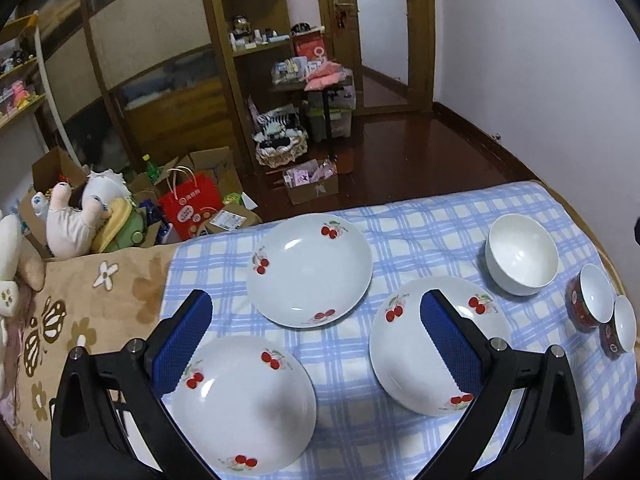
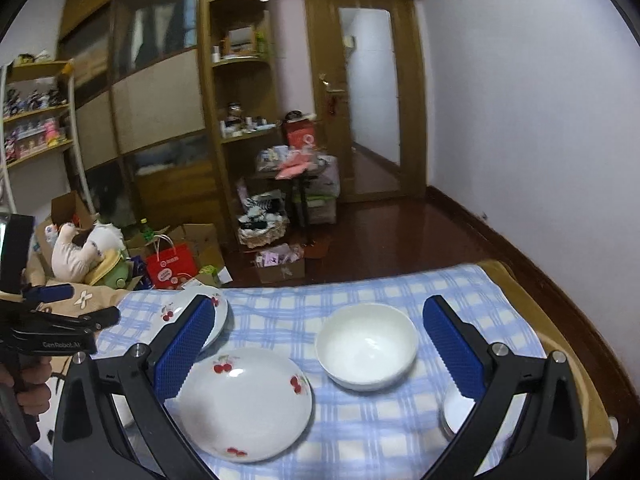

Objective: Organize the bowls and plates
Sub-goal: 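Close the left tool on a cherry plate rim while the right tool grips another plate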

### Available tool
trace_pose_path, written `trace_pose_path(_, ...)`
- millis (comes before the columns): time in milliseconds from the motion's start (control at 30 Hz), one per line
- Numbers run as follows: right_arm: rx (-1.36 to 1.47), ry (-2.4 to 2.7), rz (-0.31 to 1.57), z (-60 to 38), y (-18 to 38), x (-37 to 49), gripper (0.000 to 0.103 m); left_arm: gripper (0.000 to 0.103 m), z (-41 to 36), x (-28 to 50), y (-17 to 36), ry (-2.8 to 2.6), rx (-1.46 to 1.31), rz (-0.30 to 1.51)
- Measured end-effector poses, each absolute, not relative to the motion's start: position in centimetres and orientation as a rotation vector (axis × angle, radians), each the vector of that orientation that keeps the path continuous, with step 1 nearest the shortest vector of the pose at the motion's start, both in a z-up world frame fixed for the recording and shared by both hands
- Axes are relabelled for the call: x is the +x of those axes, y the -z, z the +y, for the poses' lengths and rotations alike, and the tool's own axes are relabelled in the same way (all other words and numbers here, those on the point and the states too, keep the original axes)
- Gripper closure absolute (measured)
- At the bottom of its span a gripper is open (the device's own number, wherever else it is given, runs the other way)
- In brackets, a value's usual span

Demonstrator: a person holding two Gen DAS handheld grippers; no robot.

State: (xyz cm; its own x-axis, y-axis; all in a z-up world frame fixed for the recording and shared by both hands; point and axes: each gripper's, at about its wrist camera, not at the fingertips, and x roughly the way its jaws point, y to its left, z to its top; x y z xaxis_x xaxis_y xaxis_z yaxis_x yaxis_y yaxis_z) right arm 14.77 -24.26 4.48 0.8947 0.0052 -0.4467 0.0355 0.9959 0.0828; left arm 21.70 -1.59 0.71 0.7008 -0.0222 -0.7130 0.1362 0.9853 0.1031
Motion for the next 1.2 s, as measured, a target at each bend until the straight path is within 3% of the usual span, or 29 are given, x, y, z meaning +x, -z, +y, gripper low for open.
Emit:
trace_pose_path(500, 0.044, 0.041, 0.667, -23.2, 3.3, 19.2, 0.0, 0.001, -3.6, 24.9, 6.5, 0.097, 0.186, 0.929)
trace_pose_path(1100, 0.061, -0.004, 0.846, -22.5, 10.4, 20.9, 0.002, 0.001, -3.1, 25.8, 11.0, 0.094, 0.143, 1.069)
trace_pose_path(1167, 0.063, -0.01, 0.856, -22.5, 10.8, 21.1, 0.004, 0.001, -3.1, 25.9, 11.4, 0.096, 0.139, 1.082)
trace_pose_path(1200, 0.066, -0.017, 0.862, -22.6, 11.1, 21.2, 0.01, 0.001, -3.1, 26.0, 11.7, 0.098, 0.136, 1.09)
